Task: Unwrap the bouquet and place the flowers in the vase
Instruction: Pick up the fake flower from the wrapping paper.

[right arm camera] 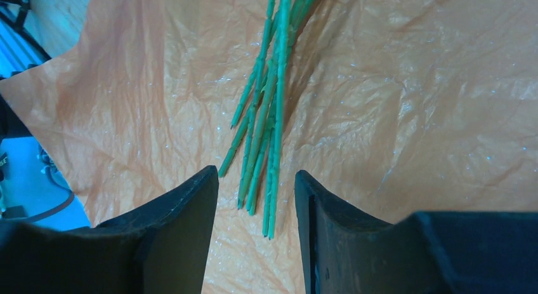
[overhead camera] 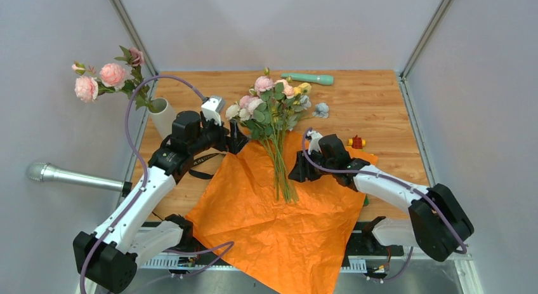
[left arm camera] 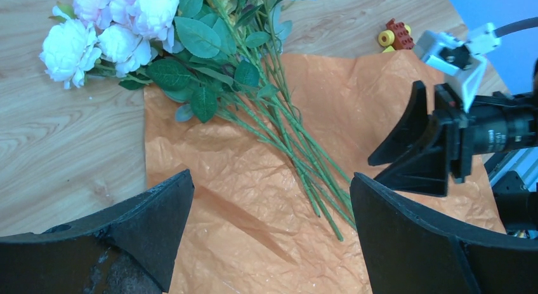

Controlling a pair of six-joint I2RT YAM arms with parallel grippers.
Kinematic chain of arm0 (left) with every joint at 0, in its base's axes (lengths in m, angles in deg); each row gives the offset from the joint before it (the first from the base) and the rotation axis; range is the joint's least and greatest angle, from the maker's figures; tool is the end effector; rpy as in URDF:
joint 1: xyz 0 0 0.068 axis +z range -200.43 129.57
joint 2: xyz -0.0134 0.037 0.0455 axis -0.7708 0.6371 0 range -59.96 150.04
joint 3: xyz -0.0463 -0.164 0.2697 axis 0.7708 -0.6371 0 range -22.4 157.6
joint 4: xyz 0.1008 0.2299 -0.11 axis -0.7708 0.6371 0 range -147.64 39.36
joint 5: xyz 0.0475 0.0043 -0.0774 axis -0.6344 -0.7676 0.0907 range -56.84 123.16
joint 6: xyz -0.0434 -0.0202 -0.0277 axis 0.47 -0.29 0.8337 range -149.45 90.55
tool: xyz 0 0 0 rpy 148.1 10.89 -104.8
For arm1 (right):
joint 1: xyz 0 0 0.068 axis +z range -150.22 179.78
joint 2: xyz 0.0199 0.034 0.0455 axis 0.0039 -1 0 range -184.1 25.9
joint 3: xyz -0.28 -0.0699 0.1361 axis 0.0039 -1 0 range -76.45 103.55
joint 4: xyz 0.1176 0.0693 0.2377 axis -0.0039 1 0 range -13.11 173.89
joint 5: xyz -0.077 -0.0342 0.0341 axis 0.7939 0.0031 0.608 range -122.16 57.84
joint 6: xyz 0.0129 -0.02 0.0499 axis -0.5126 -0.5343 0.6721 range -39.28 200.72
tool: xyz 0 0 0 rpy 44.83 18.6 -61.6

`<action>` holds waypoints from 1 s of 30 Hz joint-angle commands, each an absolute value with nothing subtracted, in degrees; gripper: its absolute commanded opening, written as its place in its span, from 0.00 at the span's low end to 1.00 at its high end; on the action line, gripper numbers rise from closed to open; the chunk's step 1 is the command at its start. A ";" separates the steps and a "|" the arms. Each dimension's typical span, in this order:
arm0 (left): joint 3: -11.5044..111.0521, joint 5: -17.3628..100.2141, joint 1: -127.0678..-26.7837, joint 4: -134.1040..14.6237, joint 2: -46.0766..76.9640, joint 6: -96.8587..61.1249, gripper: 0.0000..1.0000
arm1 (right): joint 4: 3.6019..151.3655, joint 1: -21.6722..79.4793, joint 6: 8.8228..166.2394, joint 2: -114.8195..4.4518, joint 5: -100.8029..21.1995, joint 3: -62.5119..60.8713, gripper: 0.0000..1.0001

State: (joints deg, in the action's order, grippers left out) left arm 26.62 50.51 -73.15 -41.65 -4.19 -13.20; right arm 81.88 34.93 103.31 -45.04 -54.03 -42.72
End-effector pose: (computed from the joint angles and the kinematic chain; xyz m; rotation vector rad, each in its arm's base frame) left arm 0.1892 -0.0914 0.3577 0.3177 1.9984 -0.7363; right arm 0.1890 0.1503 0.2264 -0.4717 2.3884 0.9296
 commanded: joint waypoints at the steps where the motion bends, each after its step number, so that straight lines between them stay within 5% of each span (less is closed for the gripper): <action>1: 26.72 51.99 -72.88 -43.99 -5.83 -14.16 1.00 | 75.76 36.03 102.42 -49.08 -51.67 -39.90 0.47; 30: 26.03 52.10 -72.86 -42.96 -6.98 -14.96 1.00 | 71.90 38.95 102.12 -60.59 -50.08 -38.06 0.17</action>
State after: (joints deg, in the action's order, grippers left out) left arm 26.38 51.12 -73.17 -41.76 -6.40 -13.74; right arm 75.26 38.41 102.98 -59.49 -50.27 -40.25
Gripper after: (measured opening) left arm 0.998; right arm 0.180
